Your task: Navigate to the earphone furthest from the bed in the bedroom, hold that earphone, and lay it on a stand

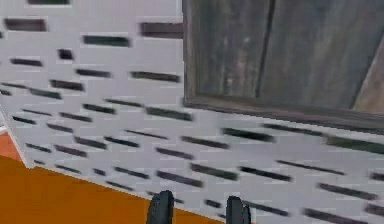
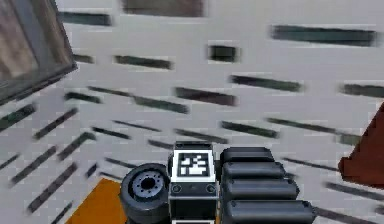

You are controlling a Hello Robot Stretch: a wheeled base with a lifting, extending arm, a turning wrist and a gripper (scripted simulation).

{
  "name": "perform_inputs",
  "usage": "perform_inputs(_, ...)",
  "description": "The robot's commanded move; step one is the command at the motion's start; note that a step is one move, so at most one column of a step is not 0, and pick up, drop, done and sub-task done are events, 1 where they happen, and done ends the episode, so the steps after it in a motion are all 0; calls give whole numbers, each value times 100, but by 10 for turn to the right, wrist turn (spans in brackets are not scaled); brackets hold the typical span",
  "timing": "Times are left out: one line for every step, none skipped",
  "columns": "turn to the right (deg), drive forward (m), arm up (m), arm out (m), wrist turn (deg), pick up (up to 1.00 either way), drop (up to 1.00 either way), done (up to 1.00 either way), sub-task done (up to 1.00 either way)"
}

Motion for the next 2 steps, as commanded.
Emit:
perform_inputs(180, 0, 0, 0, 0, 0, 0, 0, 0)
perform_inputs(0, 15, 0, 0, 0, 0, 0, 0, 0)
